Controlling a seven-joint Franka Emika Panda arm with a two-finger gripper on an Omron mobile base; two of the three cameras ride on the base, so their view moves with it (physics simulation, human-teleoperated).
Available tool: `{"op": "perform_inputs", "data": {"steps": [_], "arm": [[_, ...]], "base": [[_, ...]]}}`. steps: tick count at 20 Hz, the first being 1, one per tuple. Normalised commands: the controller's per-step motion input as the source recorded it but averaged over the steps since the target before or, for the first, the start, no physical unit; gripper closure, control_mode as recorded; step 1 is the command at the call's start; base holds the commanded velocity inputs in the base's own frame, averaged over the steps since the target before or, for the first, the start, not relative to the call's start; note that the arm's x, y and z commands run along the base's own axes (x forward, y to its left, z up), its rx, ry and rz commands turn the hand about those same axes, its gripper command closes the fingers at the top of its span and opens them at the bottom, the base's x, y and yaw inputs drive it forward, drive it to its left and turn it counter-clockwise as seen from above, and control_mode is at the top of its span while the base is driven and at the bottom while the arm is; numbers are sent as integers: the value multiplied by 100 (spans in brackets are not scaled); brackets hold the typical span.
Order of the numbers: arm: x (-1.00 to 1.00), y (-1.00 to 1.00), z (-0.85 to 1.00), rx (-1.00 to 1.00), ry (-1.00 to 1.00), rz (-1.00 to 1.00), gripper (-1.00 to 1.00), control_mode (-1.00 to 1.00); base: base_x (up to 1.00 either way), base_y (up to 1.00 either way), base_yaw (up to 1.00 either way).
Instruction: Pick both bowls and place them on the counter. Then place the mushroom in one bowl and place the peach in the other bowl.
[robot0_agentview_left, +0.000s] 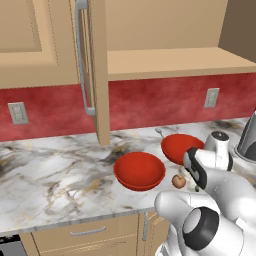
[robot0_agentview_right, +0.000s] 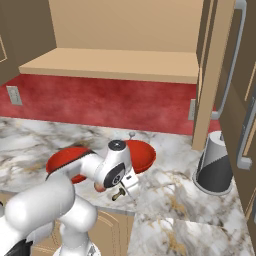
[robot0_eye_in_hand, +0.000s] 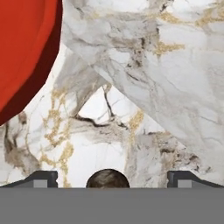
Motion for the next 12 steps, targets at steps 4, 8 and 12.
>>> {"op": "perform_inputs", "data": {"steps": [4, 8, 12], "arm": [[-41, 6, 0, -4, 1, 12, -100, -100], [-6, 15, -17, 0, 2, 14, -100, -100], [0, 13, -23, 0, 1, 7, -100, -100]], "base": [[0, 0, 0], [0, 0, 0], [0, 0, 0]]}}
